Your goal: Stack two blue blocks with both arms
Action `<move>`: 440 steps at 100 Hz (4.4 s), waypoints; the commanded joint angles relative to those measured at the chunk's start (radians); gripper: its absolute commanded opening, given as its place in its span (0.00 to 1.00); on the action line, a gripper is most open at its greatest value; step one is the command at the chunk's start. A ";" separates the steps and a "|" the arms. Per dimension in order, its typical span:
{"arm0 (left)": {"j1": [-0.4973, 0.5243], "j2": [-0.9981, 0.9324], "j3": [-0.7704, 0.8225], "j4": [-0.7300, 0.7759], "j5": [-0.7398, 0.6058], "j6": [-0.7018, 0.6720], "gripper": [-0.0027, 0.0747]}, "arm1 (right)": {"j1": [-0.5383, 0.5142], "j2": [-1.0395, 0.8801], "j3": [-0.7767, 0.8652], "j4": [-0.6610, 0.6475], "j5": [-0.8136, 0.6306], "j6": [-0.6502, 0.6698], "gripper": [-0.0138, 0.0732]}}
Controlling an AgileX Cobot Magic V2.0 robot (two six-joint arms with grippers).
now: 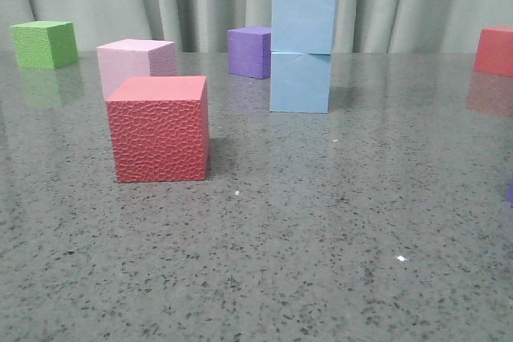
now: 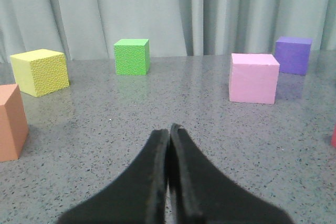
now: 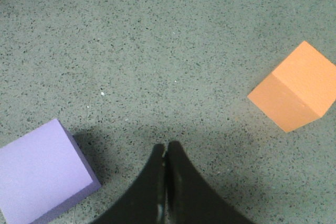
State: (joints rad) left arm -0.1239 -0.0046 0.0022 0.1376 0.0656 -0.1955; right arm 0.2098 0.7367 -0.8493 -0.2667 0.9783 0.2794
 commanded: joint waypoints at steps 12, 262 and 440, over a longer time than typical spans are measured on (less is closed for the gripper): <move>0.003 -0.035 0.027 0.000 -0.096 0.000 0.01 | -0.007 -0.003 -0.026 -0.019 -0.049 -0.009 0.08; 0.003 -0.035 0.027 0.000 -0.096 0.000 0.01 | -0.107 -0.625 0.564 0.167 -0.747 -0.217 0.08; 0.003 -0.035 0.027 0.000 -0.096 0.000 0.01 | -0.146 -0.765 0.876 0.170 -1.029 -0.218 0.08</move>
State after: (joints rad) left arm -0.1239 -0.0046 0.0022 0.1394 0.0507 -0.1955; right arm 0.0698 -0.0104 0.0277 -0.0870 0.0412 0.0684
